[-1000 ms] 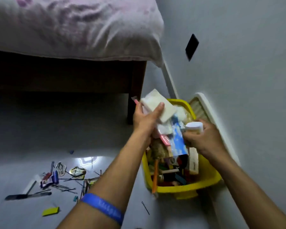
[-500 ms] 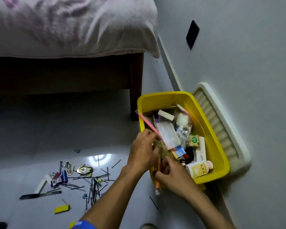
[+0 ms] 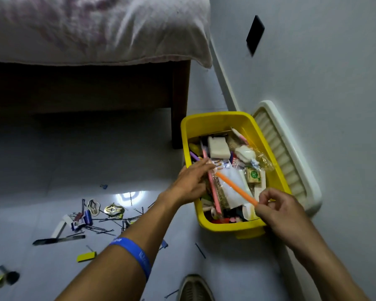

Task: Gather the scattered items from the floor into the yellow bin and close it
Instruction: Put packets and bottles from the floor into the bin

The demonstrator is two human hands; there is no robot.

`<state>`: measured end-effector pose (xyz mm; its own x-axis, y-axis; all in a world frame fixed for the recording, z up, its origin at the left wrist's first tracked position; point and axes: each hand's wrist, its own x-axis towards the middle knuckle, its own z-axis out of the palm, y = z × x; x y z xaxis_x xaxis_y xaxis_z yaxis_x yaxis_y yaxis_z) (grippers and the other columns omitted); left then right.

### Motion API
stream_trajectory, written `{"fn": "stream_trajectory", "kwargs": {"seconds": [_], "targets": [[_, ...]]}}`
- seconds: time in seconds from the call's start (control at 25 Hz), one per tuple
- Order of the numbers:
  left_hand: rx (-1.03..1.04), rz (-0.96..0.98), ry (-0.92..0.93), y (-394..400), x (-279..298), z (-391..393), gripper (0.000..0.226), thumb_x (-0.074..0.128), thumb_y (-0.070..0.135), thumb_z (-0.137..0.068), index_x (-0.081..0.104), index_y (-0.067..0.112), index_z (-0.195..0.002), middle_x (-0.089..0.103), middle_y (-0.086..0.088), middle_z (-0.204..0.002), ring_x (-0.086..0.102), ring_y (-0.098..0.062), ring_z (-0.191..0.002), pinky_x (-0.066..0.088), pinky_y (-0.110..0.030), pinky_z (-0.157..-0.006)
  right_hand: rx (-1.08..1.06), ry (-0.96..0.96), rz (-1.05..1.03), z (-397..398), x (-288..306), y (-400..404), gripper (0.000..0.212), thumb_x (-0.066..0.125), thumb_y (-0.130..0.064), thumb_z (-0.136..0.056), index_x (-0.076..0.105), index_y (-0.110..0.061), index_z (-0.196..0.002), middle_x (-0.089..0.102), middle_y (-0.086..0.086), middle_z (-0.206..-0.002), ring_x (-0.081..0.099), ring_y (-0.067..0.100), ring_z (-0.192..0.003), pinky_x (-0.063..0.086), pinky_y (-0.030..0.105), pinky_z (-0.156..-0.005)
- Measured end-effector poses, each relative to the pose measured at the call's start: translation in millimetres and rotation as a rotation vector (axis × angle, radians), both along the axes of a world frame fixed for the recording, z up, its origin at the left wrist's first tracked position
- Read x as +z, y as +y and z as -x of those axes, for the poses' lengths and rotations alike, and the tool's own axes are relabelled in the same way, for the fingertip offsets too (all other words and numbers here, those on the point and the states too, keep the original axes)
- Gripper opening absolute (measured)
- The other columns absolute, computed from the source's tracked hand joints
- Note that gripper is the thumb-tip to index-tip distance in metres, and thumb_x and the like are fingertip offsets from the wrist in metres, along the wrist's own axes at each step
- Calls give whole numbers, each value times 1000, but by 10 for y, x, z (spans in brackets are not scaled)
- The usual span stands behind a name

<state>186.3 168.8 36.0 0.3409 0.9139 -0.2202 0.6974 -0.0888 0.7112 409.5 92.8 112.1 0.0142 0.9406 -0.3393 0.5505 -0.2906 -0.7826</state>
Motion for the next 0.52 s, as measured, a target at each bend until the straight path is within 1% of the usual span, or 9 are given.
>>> {"fn": "stream_trajectory", "kwargs": {"seconds": [0.08,0.12,0.16,0.2,0.24,0.28,0.36,0.44,0.52], "targets": [[174,-74,-110,-169,-34,122,63,46,4,-93,33,26,-150,20,2,-162,17,-19,-148,22,-47,-119,-36,-70,-155,94,2,56,15,67,-14,-75,53,-20,-71,48,-7,-49,38,8,-44,30,26,-47],[274,-66,-160,-249,-22,160,61,45,5,-95,32,25,-151,23,0,-161,21,-20,-147,27,-46,-118,-14,-121,-210,190,-5,136,13,67,-18,-76,55,-23,-75,56,-9,-58,47,8,-51,35,27,-50],[350,-45,-176,-353,19,194,59,45,7,-96,31,25,-151,25,-1,-160,24,-20,-146,29,-44,-117,48,-192,-224,299,6,204,10,67,-24,-79,58,-28,-82,63,-12,-73,55,8,-63,40,29,-56],[392,-21,-169,-467,81,229,60,46,9,-97,29,25,-152,26,-1,-160,24,-20,-146,27,-41,-118,140,-264,-209,395,8,245,13,66,-30,-82,61,-32,-94,66,-13,-90,60,11,-77,44,30,-64],[397,-21,-126,-599,215,341,61,46,11,-97,27,26,-153,25,0,-160,23,-18,-147,24,-37,-119,226,-308,-206,542,42,273,22,65,-33,-84,63,-33,-106,65,-10,-103,62,16,-90,46,31,-72],[374,-12,-98,-672,250,386,62,46,12,-97,25,27,-153,23,1,-161,21,-17,-147,23,-33,-118,259,-346,-235,606,-3,324,28,64,-33,-85,63,-29,-113,66,-4,-114,61,21,-101,46,33,-78],[341,7,-74,-737,295,441,62,47,15,-98,23,30,-153,22,3,-161,20,-15,-147,22,-33,-117,251,-402,-293,662,-140,372,32,62,-31,-87,62,-23,-118,64,3,-123,59,27,-110,46,35,-86],[378,-6,-72,-840,403,569,62,47,17,-97,23,31,-153,22,3,-161,20,-16,-147,23,-33,-116,275,-444,-183,753,-179,277,46,58,-31,-88,51,-22,-133,57,7,-133,55,32,-117,47,41,-93],[412,27,-71,-920,442,657,63,48,19,-98,22,31,-153,21,4,-161,22,-18,-147,24,-34,-115,325,-459,-59,809,-228,143,53,56,-27,-89,43,-20,-140,53,10,-137,54,34,-117,47,43,-96]]}}
